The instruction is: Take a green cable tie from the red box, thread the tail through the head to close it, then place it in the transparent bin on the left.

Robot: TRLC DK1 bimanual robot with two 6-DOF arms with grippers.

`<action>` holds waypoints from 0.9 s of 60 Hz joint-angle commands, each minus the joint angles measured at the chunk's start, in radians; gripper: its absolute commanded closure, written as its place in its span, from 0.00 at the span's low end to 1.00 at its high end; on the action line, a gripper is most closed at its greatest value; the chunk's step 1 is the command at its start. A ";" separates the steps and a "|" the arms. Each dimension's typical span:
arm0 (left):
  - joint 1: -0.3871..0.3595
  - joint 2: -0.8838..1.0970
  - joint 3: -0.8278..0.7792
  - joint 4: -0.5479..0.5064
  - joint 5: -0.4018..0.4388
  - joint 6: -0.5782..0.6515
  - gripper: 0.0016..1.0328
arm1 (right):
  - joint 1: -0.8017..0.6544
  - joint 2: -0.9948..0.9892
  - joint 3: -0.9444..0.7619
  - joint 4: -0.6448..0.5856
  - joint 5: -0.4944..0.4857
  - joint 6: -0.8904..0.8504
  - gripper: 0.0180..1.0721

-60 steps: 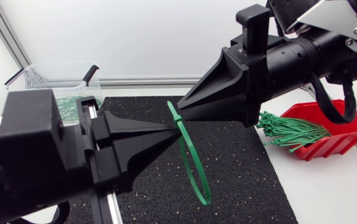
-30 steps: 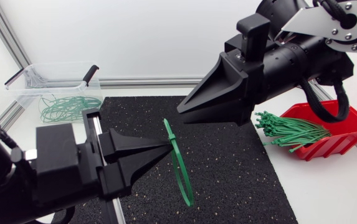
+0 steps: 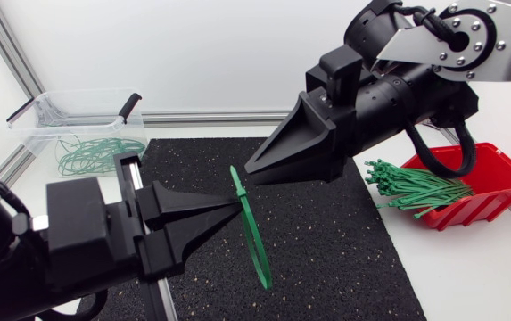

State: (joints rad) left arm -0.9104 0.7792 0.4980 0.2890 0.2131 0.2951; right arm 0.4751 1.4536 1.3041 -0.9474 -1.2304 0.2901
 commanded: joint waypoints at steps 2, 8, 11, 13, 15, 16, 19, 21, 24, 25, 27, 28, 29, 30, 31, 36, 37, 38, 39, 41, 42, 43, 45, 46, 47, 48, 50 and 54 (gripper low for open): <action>-0.012 0.003 -0.022 0.019 0.011 0.036 0.96 | 0.017 0.013 0.030 -0.016 -0.003 -0.019 0.67; -0.013 0.008 -0.021 0.018 0.011 0.047 0.96 | 0.026 0.010 0.026 -0.016 -0.003 -0.022 0.67; -0.012 0.011 -0.018 0.018 0.011 0.052 0.96 | 0.033 0.007 0.023 -0.016 -0.003 -0.029 0.67; -0.012 0.012 -0.016 0.015 0.011 0.055 0.96 | 0.037 0.004 0.018 -0.017 -0.003 -0.034 0.67; -0.008 0.015 -0.013 0.015 0.011 0.058 0.96 | 0.043 0.001 0.015 -0.019 -0.001 -0.035 0.67; -0.008 0.017 -0.013 0.015 0.011 0.062 0.96 | 0.045 0.001 0.014 -0.021 -0.001 -0.035 0.67; -0.007 0.022 -0.012 0.015 0.011 0.064 0.96 | 0.049 -0.004 0.011 -0.021 -0.001 -0.039 0.67; -0.007 0.023 -0.010 0.015 0.011 0.064 0.96 | 0.049 -0.006 0.009 -0.021 -0.001 -0.040 0.67; -0.010 0.023 -0.006 0.010 0.011 0.064 0.96 | 0.049 -0.009 0.009 -0.021 -0.001 -0.042 0.67; -0.012 0.025 -0.006 0.010 0.011 0.064 0.96 | 0.049 -0.010 0.011 -0.021 -0.001 -0.042 0.67; -0.012 0.025 -0.004 0.010 0.011 0.064 0.96 | 0.049 -0.012 0.009 -0.022 -0.001 -0.042 0.67; -0.012 0.026 -0.004 0.010 0.011 0.064 0.96 | 0.049 -0.013 0.007 -0.022 -0.001 -0.042 0.68; -0.013 0.026 -0.003 0.010 0.011 0.064 0.96 | 0.051 -0.016 0.006 -0.022 0.000 -0.043 0.71; -0.013 0.026 -0.001 0.010 0.011 0.064 0.96 | 0.051 -0.018 0.004 -0.022 0.000 -0.045 0.73; -0.012 0.028 -0.001 0.010 0.011 0.064 0.96 | 0.051 -0.018 0.004 -0.022 0.000 -0.049 0.75; -0.013 0.029 0.001 0.010 0.011 0.064 0.96 | 0.051 -0.025 0.000 -0.019 0.003 -0.058 0.84; -0.013 0.029 0.001 0.010 0.011 0.064 0.96 | 0.051 -0.025 0.000 -0.017 0.003 -0.060 0.86; -0.013 0.029 0.001 0.010 0.011 0.064 0.96 | 0.051 -0.025 -0.002 -0.017 0.005 -0.062 0.88; -0.013 0.031 0.001 0.010 0.011 0.064 0.96 | 0.051 -0.025 -0.002 -0.017 0.005 -0.063 0.89; -0.013 0.031 -0.001 0.009 0.011 0.064 0.96 | 0.051 -0.025 -0.003 -0.014 0.005 -0.066 0.90; -0.013 0.031 -0.001 0.009 0.011 0.064 0.96 | 0.053 -0.025 -0.005 -0.013 0.005 -0.066 0.91; -0.013 0.031 -0.003 0.010 0.011 0.064 0.96 | 0.053 -0.024 -0.006 -0.011 0.005 -0.066 0.91; -0.013 0.029 -0.003 0.009 0.011 0.064 0.96 | 0.056 -0.022 -0.006 -0.011 0.005 -0.065 0.91; -0.013 0.029 -0.003 0.010 0.011 0.064 0.96 | 0.057 -0.021 -0.006 -0.011 0.006 -0.065 0.91; -0.013 0.029 -0.003 0.010 0.011 0.064 0.96 | 0.059 -0.021 -0.006 -0.011 0.006 -0.065 0.91; -0.013 0.029 -0.003 0.010 0.011 0.064 0.96 | 0.060 -0.019 -0.006 -0.011 0.006 -0.065 0.91; -0.015 0.029 -0.003 0.010 0.011 0.064 0.96 | 0.062 -0.018 -0.006 -0.011 0.008 -0.063 0.91; -0.015 0.029 -0.003 0.013 0.009 0.064 0.96 | 0.062 -0.015 -0.003 -0.011 0.008 -0.060 0.91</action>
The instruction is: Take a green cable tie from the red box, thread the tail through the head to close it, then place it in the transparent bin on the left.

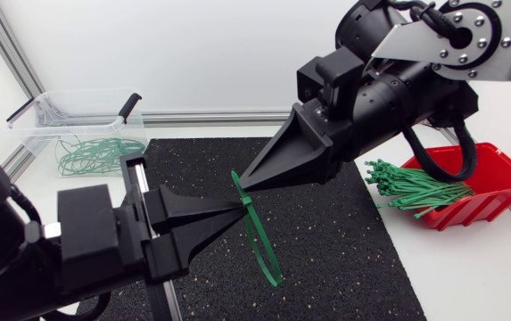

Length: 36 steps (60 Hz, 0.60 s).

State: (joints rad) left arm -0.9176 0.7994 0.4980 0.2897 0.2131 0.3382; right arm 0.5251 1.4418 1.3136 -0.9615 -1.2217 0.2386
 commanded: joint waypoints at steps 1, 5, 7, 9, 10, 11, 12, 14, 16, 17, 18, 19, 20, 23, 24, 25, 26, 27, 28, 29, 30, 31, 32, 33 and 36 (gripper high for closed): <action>-0.007 0.009 -0.003 0.012 0.009 0.021 0.96 | 0.012 -0.001 -0.011 0.003 -0.001 -0.007 0.91; -0.009 0.011 -0.003 0.012 0.009 0.021 0.96 | 0.012 -0.001 -0.008 0.003 0.001 -0.005 0.91; -0.009 0.012 -0.003 0.014 0.009 0.021 0.96 | 0.013 -0.001 -0.008 0.003 0.001 -0.004 0.90; -0.009 0.014 -0.003 0.014 0.009 0.021 0.96 | 0.015 -0.001 -0.007 0.003 0.002 0.001 0.90; -0.010 0.015 -0.003 0.014 0.009 0.021 0.96 | 0.016 -0.001 -0.007 0.003 0.004 0.002 0.90; -0.010 0.017 -0.003 0.016 0.009 0.021 0.96 | 0.016 -0.001 -0.007 0.003 0.004 0.002 0.89; -0.010 0.017 -0.003 0.016 0.009 0.021 0.96 | 0.016 0.000 -0.007 0.003 0.004 0.002 0.88; -0.010 0.018 -0.003 0.017 0.009 0.021 0.96 | 0.016 0.000 -0.007 0.003 0.004 0.002 0.86; -0.010 0.018 -0.003 0.017 0.009 0.021 0.96 | 0.016 0.000 -0.007 0.004 0.005 0.002 0.86; -0.010 0.018 -0.003 0.017 0.009 0.019 0.96 | 0.016 0.000 -0.008 0.004 0.005 0.002 0.86; -0.010 0.020 -0.003 0.017 0.009 0.021 0.96 | 0.016 0.000 -0.008 0.006 0.005 0.002 0.86; -0.010 0.020 -0.004 0.017 0.009 0.021 0.96 | 0.016 0.000 -0.008 0.006 0.005 0.002 0.86; -0.010 0.020 -0.004 0.017 0.009 0.021 0.96 | 0.016 0.000 -0.008 0.006 0.005 0.002 0.86; -0.010 0.021 -0.004 0.017 0.009 0.019 0.96 | 0.016 0.002 -0.008 0.006 0.007 0.002 0.86; -0.010 0.021 -0.004 0.017 0.009 0.019 0.96 | 0.016 0.003 -0.008 0.006 0.007 0.002 0.86; -0.010 0.021 -0.004 0.017 0.009 0.019 0.96 | 0.016 0.003 -0.008 0.007 0.007 0.002 0.86; -0.010 0.021 -0.004 0.017 0.009 0.019 0.96 | 0.016 0.003 -0.007 0.007 0.010 0.002 0.85; -0.010 0.021 -0.004 0.017 0.009 0.019 0.96 | 0.016 0.005 -0.007 0.007 0.011 0.002 0.84; -0.012 0.021 -0.004 0.017 0.009 0.019 0.96 | 0.018 0.005 -0.007 0.009 0.011 0.002 0.82; -0.010 0.021 -0.003 0.017 0.009 0.019 0.96 | 0.018 0.006 -0.007 0.009 0.011 0.002 0.80; -0.010 0.021 -0.003 0.017 0.009 0.019 0.96 | 0.018 0.006 -0.007 0.009 0.011 0.002 0.79; -0.010 0.023 -0.003 0.017 0.009 0.019 0.96 | 0.018 0.006 -0.005 0.009 0.011 0.002 0.79; -0.010 0.023 -0.001 0.017 0.009 0.019 0.96 | 0.018 0.006 -0.005 0.009 0.011 0.002 0.79; -0.012 0.023 -0.001 0.016 0.009 0.019 0.96 | 0.019 0.006 -0.007 0.009 0.011 0.002 0.79; -0.012 0.024 0.001 0.016 0.009 0.019 0.96 | 0.021 0.006 -0.007 0.007 0.011 0.004 0.79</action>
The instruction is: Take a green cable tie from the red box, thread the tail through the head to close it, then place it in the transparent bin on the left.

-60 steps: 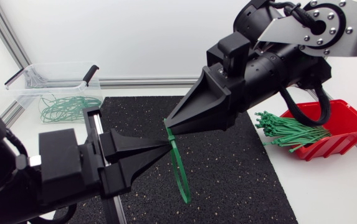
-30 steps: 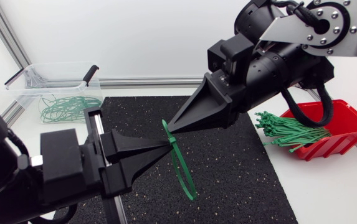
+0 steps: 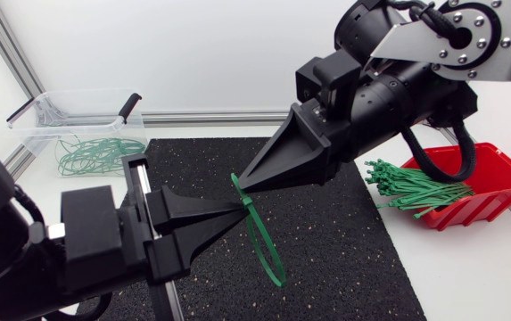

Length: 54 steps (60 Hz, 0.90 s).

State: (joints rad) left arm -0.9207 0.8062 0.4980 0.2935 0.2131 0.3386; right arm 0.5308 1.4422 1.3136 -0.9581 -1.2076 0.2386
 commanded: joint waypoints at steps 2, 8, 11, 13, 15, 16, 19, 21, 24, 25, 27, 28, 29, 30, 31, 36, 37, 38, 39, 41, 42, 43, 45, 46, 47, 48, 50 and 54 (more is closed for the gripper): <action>-0.009 0.017 0.002 0.010 0.009 0.019 0.96 | 0.017 0.006 -0.007 0.004 -0.003 0.004 0.79; -0.010 0.025 0.005 0.010 0.009 0.020 0.96 | 0.017 0.003 -0.007 0.004 -0.001 0.004 0.79; -0.012 0.025 0.008 0.010 0.009 0.020 0.96 | 0.018 0.004 -0.008 0.004 0.000 0.004 0.79; -0.014 0.027 0.010 0.010 0.009 0.020 0.96 | 0.020 0.004 -0.010 0.004 0.002 0.004 0.79; -0.015 0.028 0.011 0.012 0.009 0.020 0.96 | 0.021 0.003 -0.011 0.004 0.005 0.004 0.79; -0.017 0.030 0.011 0.012 0.009 0.020 0.96 | 0.021 0.003 -0.013 0.004 0.005 0.002 0.79; -0.020 0.033 0.013 0.013 0.009 0.020 0.96 | 0.023 0.003 -0.014 0.004 0.011 0.002 0.79; -0.020 0.034 0.014 0.013 0.009 0.019 0.96 | 0.023 0.003 -0.014 0.004 0.011 0.002 0.79; -0.021 0.034 0.014 0.013 0.009 0.019 0.96 | 0.023 0.003 -0.017 0.004 0.017 0.002 0.79; -0.023 0.034 0.016 0.013 0.009 0.019 0.96 | 0.023 0.003 -0.017 0.004 0.019 0.002 0.79; -0.024 0.034 0.016 0.013 0.009 0.019 0.96 | 0.021 0.003 -0.020 0.004 0.019 0.001 0.79; -0.024 0.034 0.016 0.013 0.009 0.020 0.96 | 0.021 0.003 -0.020 0.004 0.019 0.001 0.79; -0.024 0.036 0.016 0.013 0.009 0.020 0.96 | 0.021 0.003 -0.022 0.004 0.019 0.001 0.79; -0.024 0.036 0.016 0.013 0.009 0.020 0.96 | 0.021 0.003 -0.024 0.005 0.019 -0.001 0.79; -0.024 0.036 0.016 0.013 0.008 0.019 0.96 | 0.020 0.003 -0.024 0.005 0.020 -0.001 0.79; -0.024 0.034 0.016 0.010 0.008 0.019 0.96 | 0.015 0.004 -0.027 0.007 0.029 -0.002 0.79; -0.024 0.034 0.016 0.010 0.006 0.020 0.96 | 0.014 0.004 -0.027 0.007 0.029 -0.002 0.79; -0.024 0.034 0.016 0.009 0.006 0.019 0.96 | 0.011 0.006 -0.027 0.007 0.029 -0.004 0.79; -0.024 0.033 0.016 0.009 0.006 0.019 0.96 | 0.009 0.007 -0.028 0.007 0.029 -0.005 0.79; -0.026 0.033 0.016 0.007 0.006 0.019 0.96 | 0.008 0.007 -0.028 0.007 0.029 -0.007 0.79; -0.024 0.033 0.016 0.006 0.006 0.019 0.96 | 0.008 0.007 -0.028 0.007 0.031 -0.007 0.79; -0.026 0.033 0.016 0.006 0.006 0.019 0.96 | 0.008 0.007 -0.030 0.007 0.029 -0.007 0.79; -0.026 0.031 0.016 0.004 0.006 0.019 0.96 | 0.008 0.006 -0.030 0.007 0.031 -0.007 0.79; -0.027 0.031 0.016 0.004 0.006 0.019 0.96 | 0.009 0.006 -0.031 0.007 0.029 -0.007 0.79; -0.027 0.031 0.016 0.004 0.006 0.019 0.96 | 0.011 0.004 -0.031 0.007 0.029 -0.007 0.79; -0.029 0.033 0.016 0.004 0.005 0.019 0.96 | 0.012 0.003 -0.031 0.007 0.031 -0.007 0.79; -0.030 0.033 0.016 0.004 0.005 0.019 0.96 | 0.012 0.000 -0.031 0.007 0.031 -0.007 0.79; -0.032 0.033 0.014 0.004 0.003 0.019 0.96 | 0.017 -0.003 -0.031 0.007 0.031 -0.005 0.79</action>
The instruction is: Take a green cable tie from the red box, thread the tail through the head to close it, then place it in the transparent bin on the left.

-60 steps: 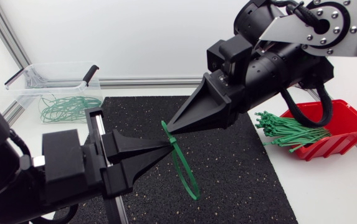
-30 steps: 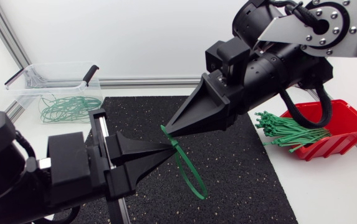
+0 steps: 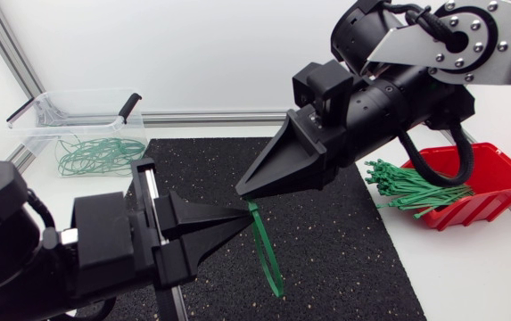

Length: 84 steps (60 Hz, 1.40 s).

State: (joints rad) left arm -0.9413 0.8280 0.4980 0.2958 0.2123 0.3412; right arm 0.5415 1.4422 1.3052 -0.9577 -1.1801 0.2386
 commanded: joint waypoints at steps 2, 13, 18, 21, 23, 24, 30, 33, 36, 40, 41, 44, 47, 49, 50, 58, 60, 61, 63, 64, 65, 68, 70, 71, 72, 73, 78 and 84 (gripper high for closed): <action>-0.013 0.011 0.014 0.002 0.004 0.016 0.96 | 0.006 -0.003 -0.024 0.007 0.005 -0.005 0.79; -0.016 0.011 0.017 0.002 -0.002 0.016 0.96 | 0.006 -0.019 -0.040 0.014 0.034 -0.007 0.95; -0.024 0.014 0.017 0.005 -0.013 0.016 0.96 | 0.002 -0.029 -0.049 0.014 0.036 -0.005 0.95; -0.028 0.014 0.019 0.005 -0.014 0.016 0.96 | -0.003 -0.032 -0.049 0.014 0.036 -0.005 0.95; -0.036 0.014 0.022 0.005 -0.017 0.016 0.96 | -0.005 -0.032 -0.046 0.014 0.036 -0.005 0.95; -0.040 0.016 0.022 0.005 -0.022 0.016 0.96 | -0.006 -0.032 -0.044 0.014 0.036 -0.004 0.95; -0.085 0.016 0.025 0.008 -0.054 0.016 0.96 | -0.025 -0.020 -0.024 0.014 0.034 0.004 0.95; -0.109 0.022 0.027 0.011 -0.074 0.016 0.96 | -0.034 -0.006 -0.012 0.016 0.034 0.011 0.95; -0.131 0.031 0.031 0.012 -0.090 0.016 0.96 | -0.046 0.009 -0.003 0.025 0.033 0.024 0.95; -0.156 0.040 0.036 0.019 -0.110 0.016 0.96 | -0.054 0.026 0.000 0.056 0.033 0.051 0.95; -0.162 0.042 0.037 0.019 -0.114 0.016 0.96 | -0.057 0.030 0.000 0.062 0.033 0.057 0.95; -0.172 0.046 0.042 0.020 -0.122 0.016 0.96 | -0.063 0.038 0.002 0.079 0.033 0.071 0.95; -0.177 0.051 0.047 0.020 -0.125 0.016 0.96 | -0.068 0.049 0.008 0.080 0.033 0.074 0.95; -0.180 0.051 0.050 0.020 -0.128 0.016 0.96 | -0.069 0.052 0.009 0.080 0.033 0.076 0.95; -0.183 0.053 0.051 0.020 -0.129 0.016 0.96 | -0.069 0.053 0.009 0.080 0.033 0.076 0.95; -0.200 0.054 0.053 0.020 -0.145 0.016 0.96 | -0.064 0.052 0.009 0.080 0.034 0.076 0.95; -0.202 0.054 0.053 0.020 -0.148 0.016 0.96 | -0.063 0.047 0.009 0.080 0.036 0.077 0.95; -0.202 0.054 0.053 0.019 -0.148 0.016 0.96 | -0.061 0.046 0.008 0.080 0.036 0.077 0.95; -0.203 0.056 0.053 0.020 -0.151 0.016 0.96 | -0.058 0.040 0.005 0.077 0.036 0.077 0.95; -0.203 0.057 0.053 0.019 -0.156 0.018 0.96 | -0.055 0.035 0.002 0.076 0.036 0.077 0.95; -0.203 0.059 0.053 0.019 -0.157 0.018 0.96 | -0.052 0.030 -0.001 0.074 0.036 0.076 0.95; -0.194 0.059 0.053 0.017 -0.159 0.019 0.96 | -0.040 0.006 -0.017 0.068 0.036 0.074 0.95; -0.183 0.054 0.053 0.012 -0.159 0.019 0.96 | -0.032 -0.017 -0.027 0.062 0.037 0.070 0.95; -0.175 0.051 0.053 0.008 -0.159 0.019 0.96 | -0.029 -0.026 -0.032 0.057 0.037 0.067 0.94; -0.168 0.049 0.053 0.006 -0.159 0.019 0.96 | -0.026 -0.039 -0.037 0.056 0.037 0.062 0.93; -0.154 0.046 0.050 0.005 -0.159 0.019 0.96 | -0.025 -0.049 -0.043 0.054 0.037 0.062 0.90; -0.068 0.040 0.057 -0.026 -0.133 0.019 0.96 | -0.015 -0.091 -0.064 0.036 0.039 0.050 0.51; 0.050 0.028 0.074 -0.075 -0.059 -0.004 0.96 | -0.034 -0.108 -0.089 0.022 0.059 0.018 0.23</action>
State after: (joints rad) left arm -0.9760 0.8722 0.5323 0.2401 0.1131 0.3412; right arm 0.5152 1.3525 1.2598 -0.9161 -1.1351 0.2832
